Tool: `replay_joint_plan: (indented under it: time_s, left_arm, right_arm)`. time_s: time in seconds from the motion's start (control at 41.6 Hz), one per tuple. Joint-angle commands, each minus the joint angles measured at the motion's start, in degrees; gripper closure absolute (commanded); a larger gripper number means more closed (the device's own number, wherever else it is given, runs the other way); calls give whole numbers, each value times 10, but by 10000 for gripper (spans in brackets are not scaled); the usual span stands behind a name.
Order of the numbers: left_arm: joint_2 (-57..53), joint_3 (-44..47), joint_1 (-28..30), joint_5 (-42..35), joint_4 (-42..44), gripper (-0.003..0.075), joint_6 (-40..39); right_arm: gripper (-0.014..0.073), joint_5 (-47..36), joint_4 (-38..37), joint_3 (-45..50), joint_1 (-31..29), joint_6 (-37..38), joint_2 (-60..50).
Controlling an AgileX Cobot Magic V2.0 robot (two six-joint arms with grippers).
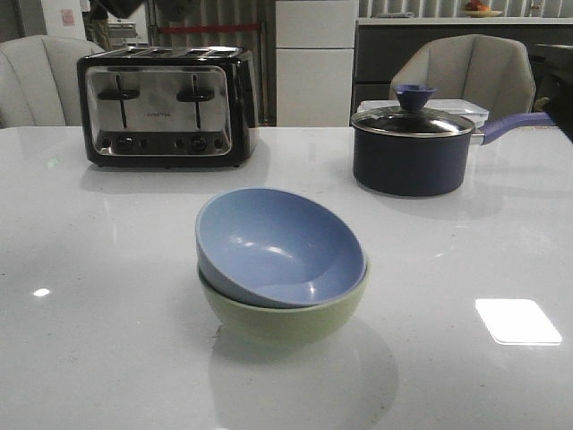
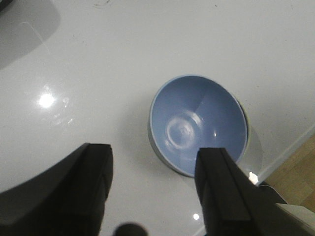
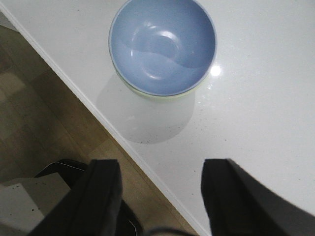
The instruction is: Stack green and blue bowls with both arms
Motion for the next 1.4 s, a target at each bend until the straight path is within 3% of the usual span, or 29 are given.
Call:
replay_joint_plan:
  time_s: [0.0, 0.457, 0.794, 1.155, 1.371]
  left_arm:
    - [-76, 33, -4, -27, -4, 278, 0]
    - [-337, 259, -4, -64, -3, 278, -4]
    - [-404, 320, -4, -71, -3, 287, -4]
    - [-404, 320, -4, -78, 8, 293, -4]
    - [-404, 320, -4, -78, 8, 458, -4]
  right_arm:
    - [118, -33, 3, -16, -1, -5, -3]
    - [118, -32, 5, -16, -1, -5, -4]
    - [120, -31, 5, -16, -1, -1, -4]
    - [323, -31, -1, -16, -4, 15, -4]
    - [477, -31, -1, -16, -4, 15, -4]
